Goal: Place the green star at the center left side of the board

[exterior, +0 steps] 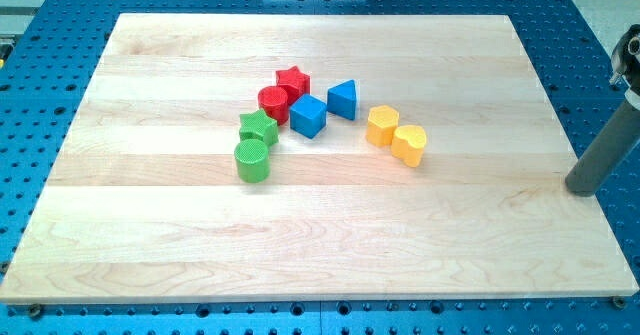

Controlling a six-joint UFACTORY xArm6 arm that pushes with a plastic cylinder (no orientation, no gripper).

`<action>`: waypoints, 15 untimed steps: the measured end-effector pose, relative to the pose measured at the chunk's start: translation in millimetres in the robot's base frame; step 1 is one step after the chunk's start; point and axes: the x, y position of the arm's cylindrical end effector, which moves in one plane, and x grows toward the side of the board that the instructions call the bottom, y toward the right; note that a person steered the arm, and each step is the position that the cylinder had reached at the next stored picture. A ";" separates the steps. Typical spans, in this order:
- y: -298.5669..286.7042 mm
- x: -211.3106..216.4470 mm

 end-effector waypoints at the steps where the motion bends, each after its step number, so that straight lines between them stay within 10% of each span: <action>1: -1.1 -0.3; 3: -12.0 -2.9; 6: -223.2 32.4; 15: -525.6 -116.1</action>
